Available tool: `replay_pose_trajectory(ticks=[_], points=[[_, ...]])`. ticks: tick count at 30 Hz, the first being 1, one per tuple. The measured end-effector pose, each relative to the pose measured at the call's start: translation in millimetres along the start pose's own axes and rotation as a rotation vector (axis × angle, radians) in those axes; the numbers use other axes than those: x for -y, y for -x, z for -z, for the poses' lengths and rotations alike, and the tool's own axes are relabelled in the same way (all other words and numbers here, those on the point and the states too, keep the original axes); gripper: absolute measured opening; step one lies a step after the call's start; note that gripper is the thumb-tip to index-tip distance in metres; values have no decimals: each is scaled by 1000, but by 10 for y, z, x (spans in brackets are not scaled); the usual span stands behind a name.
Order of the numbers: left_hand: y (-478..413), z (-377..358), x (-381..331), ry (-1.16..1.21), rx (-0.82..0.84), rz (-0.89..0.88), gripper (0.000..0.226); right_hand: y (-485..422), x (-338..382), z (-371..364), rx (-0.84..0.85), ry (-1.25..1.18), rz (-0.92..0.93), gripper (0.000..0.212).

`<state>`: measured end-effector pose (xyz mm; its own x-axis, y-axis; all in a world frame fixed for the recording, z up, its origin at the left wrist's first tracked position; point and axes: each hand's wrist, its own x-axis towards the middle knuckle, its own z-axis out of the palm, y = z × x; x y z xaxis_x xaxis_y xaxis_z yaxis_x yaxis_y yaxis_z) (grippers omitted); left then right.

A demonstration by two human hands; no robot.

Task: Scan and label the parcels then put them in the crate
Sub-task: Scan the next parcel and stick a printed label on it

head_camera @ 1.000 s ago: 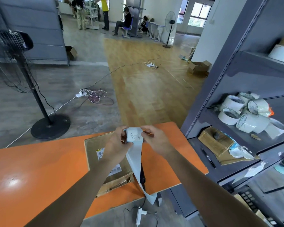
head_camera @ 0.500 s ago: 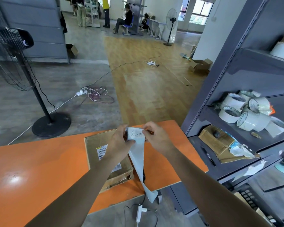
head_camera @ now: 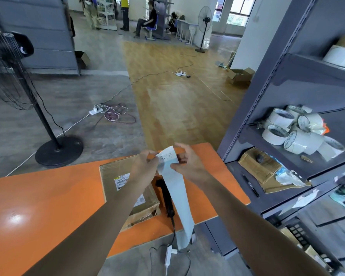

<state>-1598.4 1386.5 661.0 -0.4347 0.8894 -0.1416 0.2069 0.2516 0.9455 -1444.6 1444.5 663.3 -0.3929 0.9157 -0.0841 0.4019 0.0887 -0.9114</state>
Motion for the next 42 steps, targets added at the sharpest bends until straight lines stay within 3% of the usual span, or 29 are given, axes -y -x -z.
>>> replay_pose_trajectory(ticks=[4, 8, 16, 21, 28, 33, 37, 39, 42], points=[[-35, -45, 1, -85, -38, 10, 17, 21, -40, 39, 0, 117, -19, 58], [-111, -149, 111, -61, 11, 42, 14, 45, -130, 59, -20, 234, 7, 33], [-165, -496, 240, -190, 1, 44, 15, -86, -636, 143, -34, 577, 15, 41], [-222, -743, 403, -256, -30, 102, 15, -197, -1112, 175, 31, 704, -51, 27], [-239, -1007, 645, -368, -22, 172, 16, -311, -1730, 197, 119, 845, -107, 28], [-230, -1045, 807, -377, -36, 226, 18, -310, -1995, 121, 139, 866, -97, 31], [-190, -994, 873, -374, -32, 246, 23, -295, -2011, 79, 167, 801, -111, 47], [-173, -968, 883, -347, -39, 260, 24, -282, -1997, 97, 150, 674, -145, 50], [-147, -939, 857, -311, -43, 257, 24, -247, -1911, 123, 64, 419, -178, 35]])
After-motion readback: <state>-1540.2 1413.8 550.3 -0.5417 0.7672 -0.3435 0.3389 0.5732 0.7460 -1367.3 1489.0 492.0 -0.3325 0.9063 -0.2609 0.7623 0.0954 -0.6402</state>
